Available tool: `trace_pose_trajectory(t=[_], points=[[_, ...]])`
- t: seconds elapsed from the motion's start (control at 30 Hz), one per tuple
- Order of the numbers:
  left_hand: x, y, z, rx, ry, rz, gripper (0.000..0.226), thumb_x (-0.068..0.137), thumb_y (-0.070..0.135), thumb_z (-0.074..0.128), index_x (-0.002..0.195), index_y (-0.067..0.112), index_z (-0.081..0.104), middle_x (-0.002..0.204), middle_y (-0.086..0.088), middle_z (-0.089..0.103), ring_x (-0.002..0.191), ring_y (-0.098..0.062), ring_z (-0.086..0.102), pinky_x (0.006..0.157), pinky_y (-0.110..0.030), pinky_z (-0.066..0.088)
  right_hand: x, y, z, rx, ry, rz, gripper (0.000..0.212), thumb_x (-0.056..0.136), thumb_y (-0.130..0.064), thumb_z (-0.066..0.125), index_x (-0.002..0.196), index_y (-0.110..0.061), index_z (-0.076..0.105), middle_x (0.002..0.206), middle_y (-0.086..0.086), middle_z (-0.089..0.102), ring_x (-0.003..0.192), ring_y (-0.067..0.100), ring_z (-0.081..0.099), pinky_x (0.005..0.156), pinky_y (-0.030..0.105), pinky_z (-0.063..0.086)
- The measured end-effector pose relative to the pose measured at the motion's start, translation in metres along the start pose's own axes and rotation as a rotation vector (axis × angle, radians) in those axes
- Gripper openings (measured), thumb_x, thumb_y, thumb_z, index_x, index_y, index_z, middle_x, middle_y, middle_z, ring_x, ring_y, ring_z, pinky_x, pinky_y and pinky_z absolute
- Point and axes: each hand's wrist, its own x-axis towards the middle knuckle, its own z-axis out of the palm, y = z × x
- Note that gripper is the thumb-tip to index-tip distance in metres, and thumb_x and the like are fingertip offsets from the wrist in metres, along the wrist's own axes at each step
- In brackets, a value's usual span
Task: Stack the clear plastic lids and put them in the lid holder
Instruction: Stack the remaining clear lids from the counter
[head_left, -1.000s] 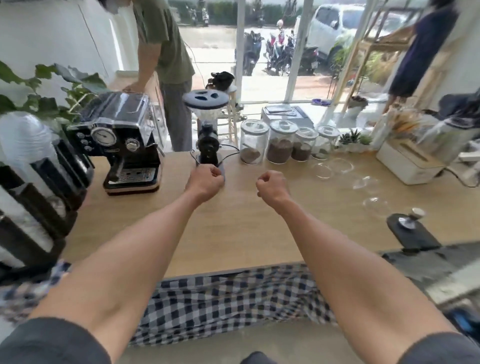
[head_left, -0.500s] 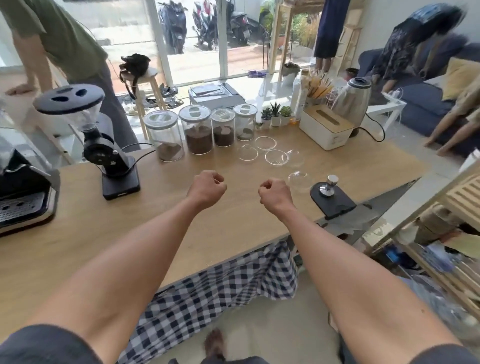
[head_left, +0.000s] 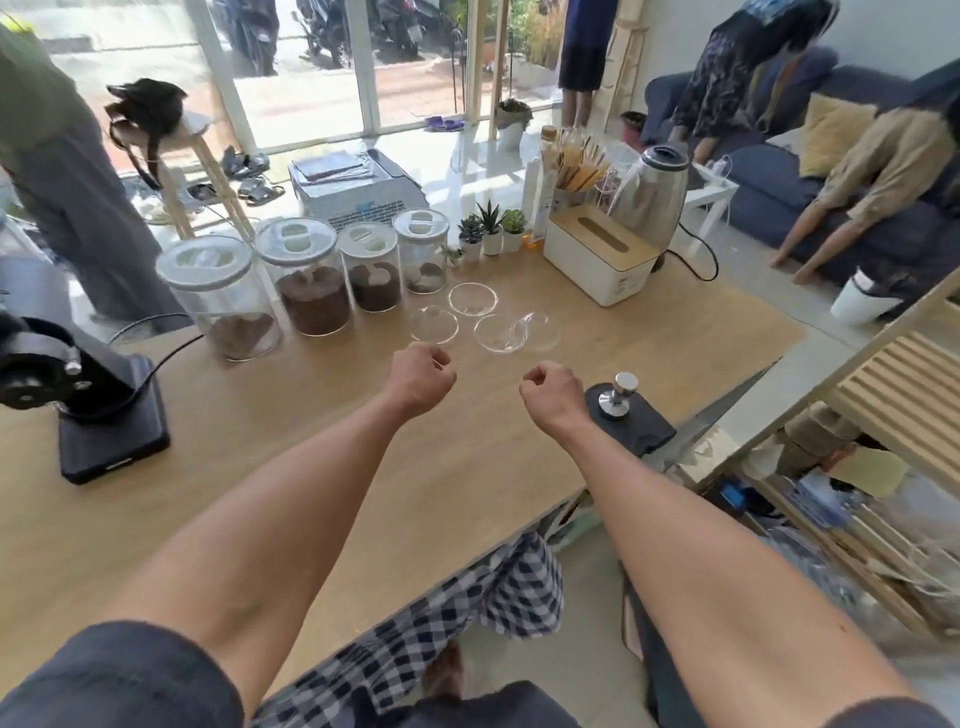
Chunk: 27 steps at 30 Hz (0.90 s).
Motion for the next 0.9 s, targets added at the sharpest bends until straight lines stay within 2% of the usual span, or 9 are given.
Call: trace_pose_trajectory(t=[0.07,0.13,0.27,0.37,0.47,0.57,0.7,0.8,0.9], points=[[0.022,0.003,-0.001,0.005,-0.016,0.006,0.034,0.089,0.018,0.069,0.123,0.012,0.071,0.111,-0.006,0.070,0.111,-0.026,0.066,0.089,-0.026,0.048,0.017,-0.007,0.002,-0.003,0.016,0.001,0.019,0.094,-0.013,0.060,0.106,-0.007,0.074,0.106,0.007,0.073,0.101,0.027,0.065,0.082,0.029,0.045],[0.045,0.003,-0.001,0.014,-0.010,0.007,0.051,0.086,0.019,0.071,0.136,0.011,0.064,0.127,-0.011,0.067,0.123,-0.030,0.061,0.101,-0.031,0.047,0.034,-0.012,0.007,-0.015,0.019,-0.006,0.020,0.094,-0.012,0.060,0.108,-0.008,0.074,0.107,0.007,0.074,0.107,0.029,0.067,0.086,0.030,0.048],[0.079,-0.004,0.006,0.028,-0.011,0.006,0.079,0.082,0.021,0.076,0.154,0.015,0.044,0.149,-0.015,0.049,0.139,-0.031,0.048,0.115,-0.034,0.037,0.064,-0.017,0.021,-0.072,-0.028,-0.024,0.035,0.094,-0.013,0.060,0.126,-0.013,0.074,0.127,0.008,0.073,0.123,0.028,0.065,0.103,0.035,0.049],[0.101,-0.013,0.010,0.041,-0.023,-0.026,0.089,0.079,0.025,0.079,0.157,0.016,0.037,0.155,-0.013,0.041,0.143,-0.031,0.042,0.118,-0.037,0.034,0.083,-0.018,0.032,-0.122,-0.068,-0.034,0.044,0.092,-0.015,0.065,0.136,-0.014,0.069,0.144,0.010,0.059,0.129,0.030,0.061,0.106,0.037,0.050],[0.124,-0.018,0.015,0.055,-0.011,-0.041,0.093,0.080,0.028,0.082,0.158,0.010,0.034,0.157,-0.014,0.038,0.144,-0.034,0.039,0.119,-0.038,0.031,0.103,-0.020,0.038,-0.187,-0.086,-0.061,0.048,0.091,-0.017,0.067,0.139,-0.018,0.065,0.146,0.007,0.050,0.122,0.030,0.062,0.101,0.039,0.052],[0.141,-0.020,0.024,0.049,0.001,-0.062,0.095,0.081,0.030,0.085,0.157,0.008,0.033,0.158,-0.015,0.036,0.146,-0.035,0.037,0.120,-0.037,0.029,0.121,-0.016,0.044,-0.218,-0.098,-0.086,0.047,0.090,-0.016,0.067,0.137,-0.019,0.065,0.142,0.004,0.048,0.112,0.030,0.065,0.094,0.041,0.055],[0.157,-0.023,0.035,0.058,0.017,-0.084,0.099,0.081,0.031,0.086,0.159,0.009,0.029,0.162,-0.016,0.032,0.149,-0.035,0.032,0.122,-0.039,0.026,0.138,-0.007,0.051,-0.282,-0.123,-0.116,0.043,0.092,-0.017,0.065,0.136,-0.020,0.066,0.140,0.001,0.050,0.110,0.029,0.066,0.090,0.039,0.055],[0.165,-0.027,0.042,0.058,0.039,-0.081,0.106,0.078,0.033,0.089,0.161,0.017,0.025,0.163,-0.014,0.031,0.148,-0.038,0.032,0.121,-0.043,0.028,0.146,0.001,0.054,-0.338,-0.136,-0.148,0.033,0.094,-0.014,0.063,0.126,-0.018,0.069,0.136,0.005,0.054,0.109,0.032,0.066,0.086,0.039,0.053],[0.170,-0.029,0.047,0.068,0.037,-0.089,0.107,0.077,0.034,0.090,0.162,0.023,0.027,0.164,-0.013,0.031,0.149,-0.039,0.030,0.122,-0.047,0.026,0.148,0.005,0.053,-0.371,-0.125,-0.198,0.016,0.094,-0.013,0.062,0.107,-0.014,0.072,0.120,0.006,0.059,0.101,0.034,0.066,0.075,0.035,0.046]])
